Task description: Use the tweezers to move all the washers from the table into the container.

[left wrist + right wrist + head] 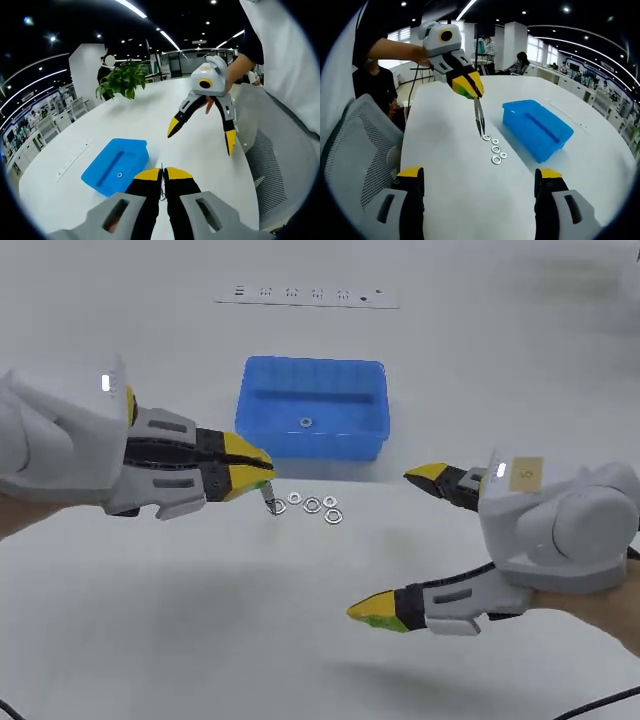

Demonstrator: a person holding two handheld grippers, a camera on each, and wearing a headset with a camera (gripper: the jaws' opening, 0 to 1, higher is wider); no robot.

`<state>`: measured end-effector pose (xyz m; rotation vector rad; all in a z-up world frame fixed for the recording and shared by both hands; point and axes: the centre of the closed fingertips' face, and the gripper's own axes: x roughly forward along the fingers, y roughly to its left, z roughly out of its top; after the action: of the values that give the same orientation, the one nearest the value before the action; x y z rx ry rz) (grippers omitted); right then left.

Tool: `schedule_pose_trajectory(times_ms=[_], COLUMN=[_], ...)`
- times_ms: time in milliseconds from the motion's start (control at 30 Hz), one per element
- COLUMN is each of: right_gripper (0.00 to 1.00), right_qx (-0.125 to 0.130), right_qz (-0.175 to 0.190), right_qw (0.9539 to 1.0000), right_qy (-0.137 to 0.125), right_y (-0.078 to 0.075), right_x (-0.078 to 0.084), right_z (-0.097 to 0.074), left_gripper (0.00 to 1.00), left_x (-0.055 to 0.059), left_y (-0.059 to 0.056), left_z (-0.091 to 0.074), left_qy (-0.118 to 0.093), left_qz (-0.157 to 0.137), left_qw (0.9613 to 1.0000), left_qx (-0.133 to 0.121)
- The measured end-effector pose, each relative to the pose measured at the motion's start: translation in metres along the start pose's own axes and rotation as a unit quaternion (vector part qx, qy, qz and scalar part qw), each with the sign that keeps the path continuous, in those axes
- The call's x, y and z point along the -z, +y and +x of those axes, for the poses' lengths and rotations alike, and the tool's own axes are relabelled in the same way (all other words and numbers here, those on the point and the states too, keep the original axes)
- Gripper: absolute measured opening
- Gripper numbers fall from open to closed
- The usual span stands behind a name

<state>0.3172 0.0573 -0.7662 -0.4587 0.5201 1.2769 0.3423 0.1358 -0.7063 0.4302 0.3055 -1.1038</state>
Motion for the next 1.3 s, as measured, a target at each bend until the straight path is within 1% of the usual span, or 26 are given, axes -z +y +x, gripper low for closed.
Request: schedule_pose_trajectory(times_ms=[100, 167, 300, 367, 500, 600, 700, 767, 933, 1000, 1067, 1100, 1300], right_gripper=[0.97, 1.0, 1.0, 1.0, 1.0, 1.0, 0.99, 0.95, 0.79, 0.73, 0.65, 0.61, 0.48], right_qx=[-0.003, -0.006, -0.012, -0.012, -0.012, -0.02, -0.032, -0.039, -0.057, -0.066, -0.077, -0.079, -0.086], right_qz=[0.002, 0.007, 0.003, 0.005, 0.007, 0.004, -0.011, -0.017, -0.029, -0.026, -0.023, -0.024, -0.038], right_qw=[1.0, 1.0, 0.9999, 0.9999, 0.9999, 0.9998, 0.9994, 0.9991, 0.9978, 0.9972, 0.9964, 0.9962, 0.9954], right_qy=[0.003, 0.0, 0.001, -0.002, -0.003, -0.002, -0.001, -0.007, -0.018, -0.023, -0.027, -0.028, -0.017], right_y=[0.001, 0.003, 0.005, 0.004, 0.003, 0.002, -0.001, -0.003, -0.006, -0.007, -0.006, -0.007, -0.011], right_x=[-0.001, -0.003, -0.007, -0.009, -0.012, -0.015, -0.024, -0.033, -0.049, -0.053, -0.057, -0.058, -0.057], right_z=[0.0, 0.001, 0.001, 0.001, 0.003, 0.008, 0.02, 0.028, 0.049, 0.056, 0.062, 0.064, 0.076], left_gripper=[0.06, 0.06, 0.06, 0.06, 0.06, 0.06, 0.06, 0.06, 0.06, 0.06, 0.06, 0.06, 0.06], left_x=[-0.001, -0.001, -0.001, 0.0, -0.001, -0.001, -0.001, -0.001, -0.001, -0.001, -0.001, -0.001, -0.001], left_y=[0.002, 0.003, 0.004, 0.004, 0.007, 0.008, 0.007, 0.008, 0.009, 0.008, 0.009, 0.008, 0.006], left_z=[0.002, 0.003, 0.006, 0.006, 0.005, 0.004, 0.004, 0.003, 0.003, 0.004, 0.004, 0.004, 0.004], left_qy=[-0.002, -0.001, 0.001, 0.007, 0.004, 0.007, 0.012, 0.015, 0.019, 0.019, 0.019, 0.019, 0.018], left_qz=[-0.002, -0.002, -0.003, -0.002, -0.005, -0.006, -0.004, -0.002, 0.0, 0.0, -0.001, -0.001, -0.003], left_qw=[1.0, 1.0, 1.0, 1.0, 1.0, 0.9999, 0.9998, 0.9997, 0.9996, 0.9995, 0.9995, 0.9995, 0.9995], left_qx=[0.0, 0.002, 0.006, 0.007, 0.005, 0.009, 0.015, 0.016, 0.021, 0.023, 0.023, 0.024, 0.027])
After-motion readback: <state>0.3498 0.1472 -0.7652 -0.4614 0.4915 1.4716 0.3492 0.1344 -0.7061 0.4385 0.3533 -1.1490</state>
